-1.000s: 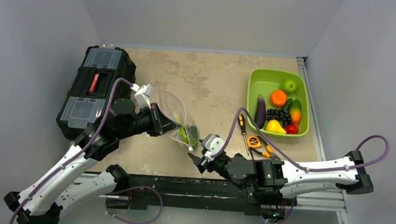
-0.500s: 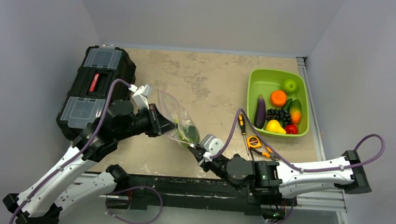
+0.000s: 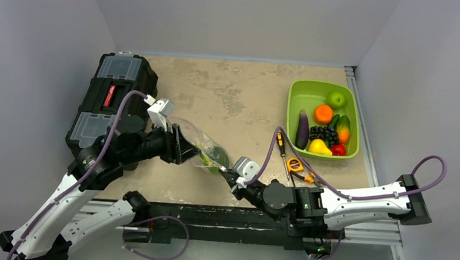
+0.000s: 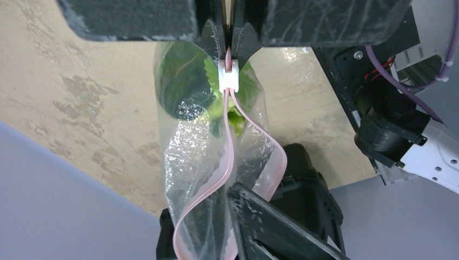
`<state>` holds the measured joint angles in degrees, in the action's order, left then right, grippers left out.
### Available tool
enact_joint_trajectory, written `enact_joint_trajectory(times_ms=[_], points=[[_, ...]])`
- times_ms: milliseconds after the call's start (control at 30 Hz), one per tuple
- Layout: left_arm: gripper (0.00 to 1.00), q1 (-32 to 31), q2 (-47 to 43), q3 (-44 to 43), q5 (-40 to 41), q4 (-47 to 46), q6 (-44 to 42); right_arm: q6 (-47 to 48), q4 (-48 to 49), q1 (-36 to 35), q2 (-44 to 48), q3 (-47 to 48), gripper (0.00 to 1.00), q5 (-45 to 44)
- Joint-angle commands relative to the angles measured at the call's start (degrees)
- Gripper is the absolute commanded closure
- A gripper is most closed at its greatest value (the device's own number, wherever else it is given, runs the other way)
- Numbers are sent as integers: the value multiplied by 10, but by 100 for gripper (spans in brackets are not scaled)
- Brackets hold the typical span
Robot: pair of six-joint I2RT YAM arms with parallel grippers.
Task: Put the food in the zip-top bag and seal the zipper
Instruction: Adjust the zipper food storage bag at the center of the board.
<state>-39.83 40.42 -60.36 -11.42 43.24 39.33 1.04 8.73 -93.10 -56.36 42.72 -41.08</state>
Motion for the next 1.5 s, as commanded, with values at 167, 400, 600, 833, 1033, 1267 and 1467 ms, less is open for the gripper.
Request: enact_joint_trajectory(times_ms=[167, 400, 600, 833, 1033, 1267, 1467], points=[[48, -2, 6, -131, -103, 90, -256, -19, 42, -3, 13, -8, 100, -16], [47, -2, 32, -169, -202, 13, -314, -40, 50, -2, 22, -11, 100, 9], [44, -33, 70, -161, -234, -45, -344, -56, 39, 8, 8, 4, 100, 47], [37, -118, 76, -80, -196, -75, -501, -57, 29, 24, 10, 10, 100, 100], [41, -122, 85, -47, -245, -89, -543, -54, 18, 30, 12, 12, 100, 113], [58, -121, 117, -47, -276, -69, -536, -55, 11, 31, 15, 14, 100, 105], [65, -121, 112, -38, -284, -61, -539, -55, 9, 32, 13, 16, 100, 101]])
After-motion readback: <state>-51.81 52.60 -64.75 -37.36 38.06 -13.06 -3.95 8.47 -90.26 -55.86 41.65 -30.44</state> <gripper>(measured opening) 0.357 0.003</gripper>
